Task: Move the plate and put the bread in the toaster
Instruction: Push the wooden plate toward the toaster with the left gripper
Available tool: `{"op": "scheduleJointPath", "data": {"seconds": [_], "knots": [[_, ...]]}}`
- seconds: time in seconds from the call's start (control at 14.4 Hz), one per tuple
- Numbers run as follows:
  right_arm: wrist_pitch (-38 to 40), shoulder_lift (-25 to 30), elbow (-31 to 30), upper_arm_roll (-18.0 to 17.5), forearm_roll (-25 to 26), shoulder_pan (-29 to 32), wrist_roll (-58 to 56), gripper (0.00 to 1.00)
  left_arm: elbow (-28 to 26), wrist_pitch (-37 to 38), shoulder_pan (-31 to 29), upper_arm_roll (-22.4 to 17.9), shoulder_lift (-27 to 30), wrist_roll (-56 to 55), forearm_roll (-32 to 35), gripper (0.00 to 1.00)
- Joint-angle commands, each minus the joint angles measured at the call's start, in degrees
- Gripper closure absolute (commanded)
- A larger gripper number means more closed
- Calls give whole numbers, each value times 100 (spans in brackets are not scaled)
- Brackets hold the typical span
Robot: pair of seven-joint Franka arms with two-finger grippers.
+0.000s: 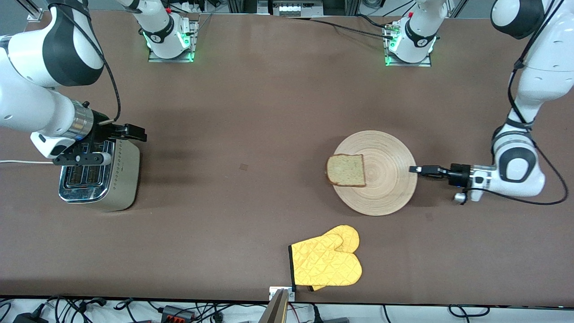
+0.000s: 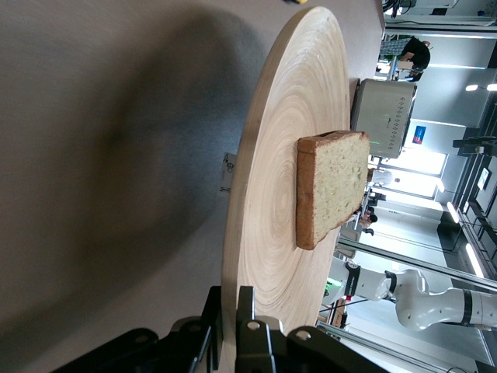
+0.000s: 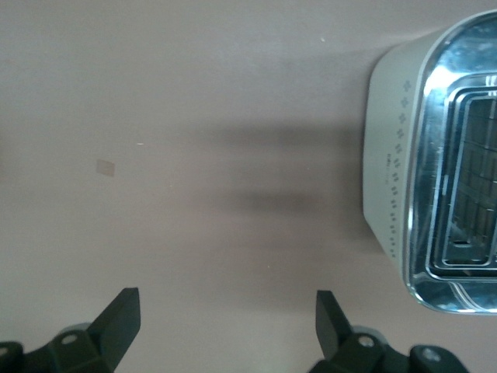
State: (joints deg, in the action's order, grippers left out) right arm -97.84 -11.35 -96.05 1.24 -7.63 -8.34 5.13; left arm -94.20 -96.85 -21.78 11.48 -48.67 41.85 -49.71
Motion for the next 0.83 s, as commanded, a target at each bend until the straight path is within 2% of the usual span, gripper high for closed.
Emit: {"op": "scheduleJointPath", "data": {"seconds": [0.0,0.07,0.28,0.42,0.56,0.76], "knots": [[159,1,16,25,-115,-54,216,0,-510,-542,-37,563,148,87,-443,99],[134,-25,16,34,-133,-54,234,0,-616,-815,-54,879,148,87,-461,99],[124,-34,16,34,-133,-89,277,0,-1231,-1764,-72,1556,226,87,-1066,100],[72,-165,25,25,-133,-81,383,0,-1338,-2371,-28,2040,218,87,-1085,100],[46,-323,51,34,-282,-54,270,0,-1356,-2716,217,2182,183,26,-1103,100],[-208,-508,16,34,-353,-37,76,0,-1312,-2734,761,2183,165,-10,-1523,100]]}}
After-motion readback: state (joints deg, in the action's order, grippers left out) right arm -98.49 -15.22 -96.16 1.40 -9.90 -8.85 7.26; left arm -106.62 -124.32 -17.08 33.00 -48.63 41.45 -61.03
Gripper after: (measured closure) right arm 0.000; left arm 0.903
